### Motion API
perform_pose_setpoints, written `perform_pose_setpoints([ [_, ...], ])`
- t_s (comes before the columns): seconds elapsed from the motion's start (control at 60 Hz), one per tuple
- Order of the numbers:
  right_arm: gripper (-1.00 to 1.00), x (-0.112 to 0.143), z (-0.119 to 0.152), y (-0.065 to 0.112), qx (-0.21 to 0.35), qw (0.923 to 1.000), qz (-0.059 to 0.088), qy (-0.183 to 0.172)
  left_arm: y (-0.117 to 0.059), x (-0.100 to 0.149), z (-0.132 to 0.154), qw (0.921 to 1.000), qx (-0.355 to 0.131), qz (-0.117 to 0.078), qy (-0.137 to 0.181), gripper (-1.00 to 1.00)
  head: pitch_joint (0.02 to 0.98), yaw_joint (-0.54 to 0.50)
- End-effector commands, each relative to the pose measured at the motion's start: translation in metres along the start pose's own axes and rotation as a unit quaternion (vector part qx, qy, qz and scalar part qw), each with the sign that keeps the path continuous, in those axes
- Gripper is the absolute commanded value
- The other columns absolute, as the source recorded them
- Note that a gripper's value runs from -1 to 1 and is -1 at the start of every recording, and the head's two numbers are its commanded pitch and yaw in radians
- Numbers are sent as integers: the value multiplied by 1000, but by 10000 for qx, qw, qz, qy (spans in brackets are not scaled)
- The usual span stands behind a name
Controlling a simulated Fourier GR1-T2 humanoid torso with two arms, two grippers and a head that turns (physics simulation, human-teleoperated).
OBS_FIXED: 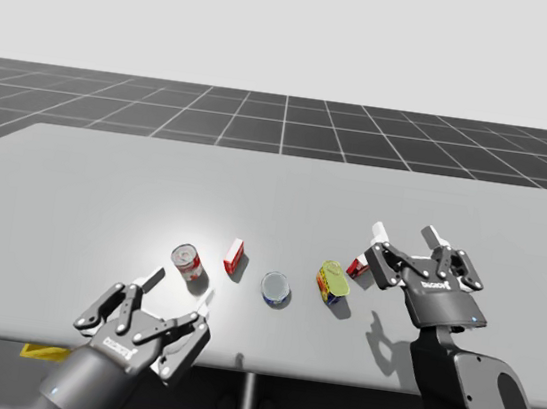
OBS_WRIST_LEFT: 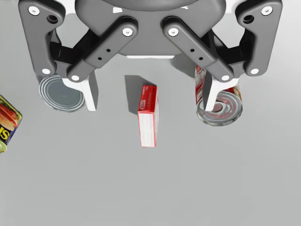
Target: Grasp the gelatin box and hold it up.
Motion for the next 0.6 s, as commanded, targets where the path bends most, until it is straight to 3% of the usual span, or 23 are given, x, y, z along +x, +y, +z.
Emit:
perform_pose_setpoints([
  [0.017,-1000,0,1,0,-7,10000,12,-7,-13,-30,-4,9997,-168,-25,190,-1000,829,141],
  [0.15,-1000,0,1,0,-17,10000,33,-20,-14,-49,-19,9994,-158,68,288,-1000,831,140],
  [0.283,-1000,0,1,1,-26,10000,65,-35,-14,-59,-37,9996,-112,-10,272,-1000,830,139],
  [0.6,-1000,0,1,1,-26,9999,98,-54,-14,-60,-70,9986,-25,85,520,-1000,829,138],
])
